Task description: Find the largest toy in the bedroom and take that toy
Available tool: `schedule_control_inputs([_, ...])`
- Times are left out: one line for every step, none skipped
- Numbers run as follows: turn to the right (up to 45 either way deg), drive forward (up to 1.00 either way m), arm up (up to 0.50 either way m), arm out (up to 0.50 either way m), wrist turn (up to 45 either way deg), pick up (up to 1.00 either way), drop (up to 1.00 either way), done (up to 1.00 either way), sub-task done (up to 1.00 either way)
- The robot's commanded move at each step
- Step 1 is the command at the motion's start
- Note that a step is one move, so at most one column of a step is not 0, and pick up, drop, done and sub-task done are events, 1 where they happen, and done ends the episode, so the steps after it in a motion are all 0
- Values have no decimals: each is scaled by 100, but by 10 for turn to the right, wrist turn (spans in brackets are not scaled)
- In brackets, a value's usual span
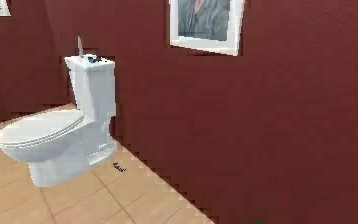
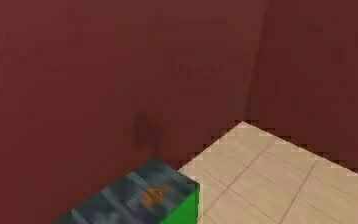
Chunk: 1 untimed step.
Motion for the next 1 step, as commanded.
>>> schedule_control_inputs([-450,0,0,0,0,0,0,0,0])
